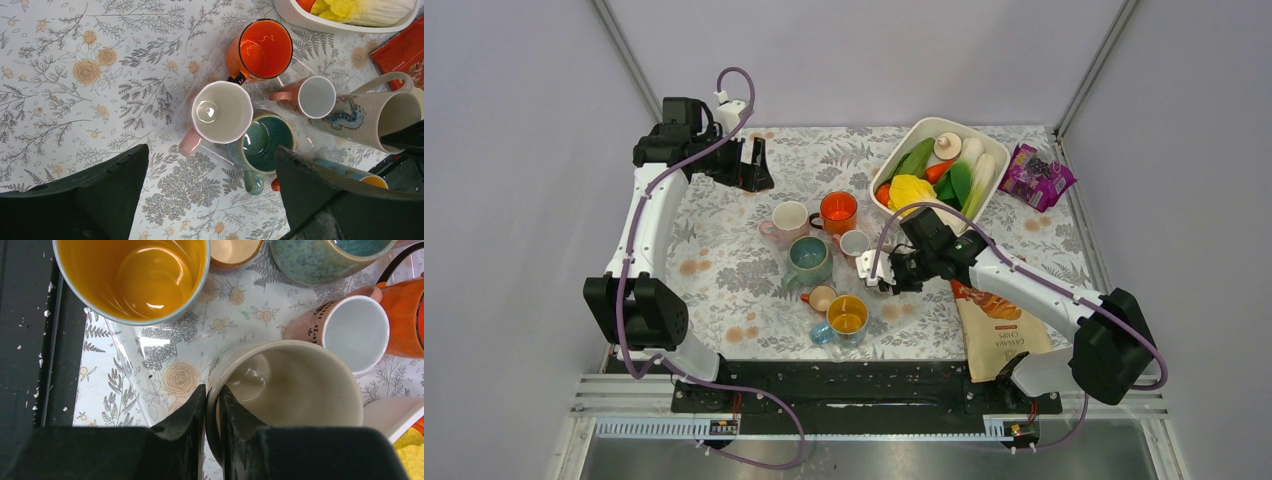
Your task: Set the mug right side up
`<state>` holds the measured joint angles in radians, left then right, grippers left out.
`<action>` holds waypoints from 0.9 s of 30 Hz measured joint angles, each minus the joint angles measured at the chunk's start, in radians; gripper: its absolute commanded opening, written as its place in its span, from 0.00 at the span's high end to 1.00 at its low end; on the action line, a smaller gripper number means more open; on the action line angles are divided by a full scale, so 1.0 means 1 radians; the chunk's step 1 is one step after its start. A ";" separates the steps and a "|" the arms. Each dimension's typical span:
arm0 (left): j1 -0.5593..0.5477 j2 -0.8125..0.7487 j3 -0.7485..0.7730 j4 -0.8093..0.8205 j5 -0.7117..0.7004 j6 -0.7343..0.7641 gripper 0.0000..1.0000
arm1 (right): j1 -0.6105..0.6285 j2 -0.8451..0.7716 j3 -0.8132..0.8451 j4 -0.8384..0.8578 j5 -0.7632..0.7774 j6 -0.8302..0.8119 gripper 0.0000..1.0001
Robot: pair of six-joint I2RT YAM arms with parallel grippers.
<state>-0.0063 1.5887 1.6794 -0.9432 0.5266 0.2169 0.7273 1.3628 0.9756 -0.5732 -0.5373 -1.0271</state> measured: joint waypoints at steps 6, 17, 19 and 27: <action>0.000 0.000 0.000 0.002 0.000 0.000 0.01 | 0.014 0.002 0.013 -0.008 0.008 -0.001 0.56; 0.000 0.000 0.000 0.002 -0.011 0.004 0.01 | 0.019 -0.129 0.080 -0.002 0.076 0.018 0.06; 0.000 0.000 -0.001 0.003 -0.013 0.004 0.01 | 0.017 -0.172 0.087 0.030 0.108 0.069 0.01; 0.000 -0.028 -0.068 0.063 -0.153 -0.058 0.01 | -0.316 -0.242 0.088 0.317 0.330 0.625 0.01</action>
<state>-0.0063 1.5604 1.6119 -0.8806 0.3737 0.1585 0.4114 1.1206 1.0637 -0.2562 -0.2070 -0.4019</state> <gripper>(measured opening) 0.988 0.993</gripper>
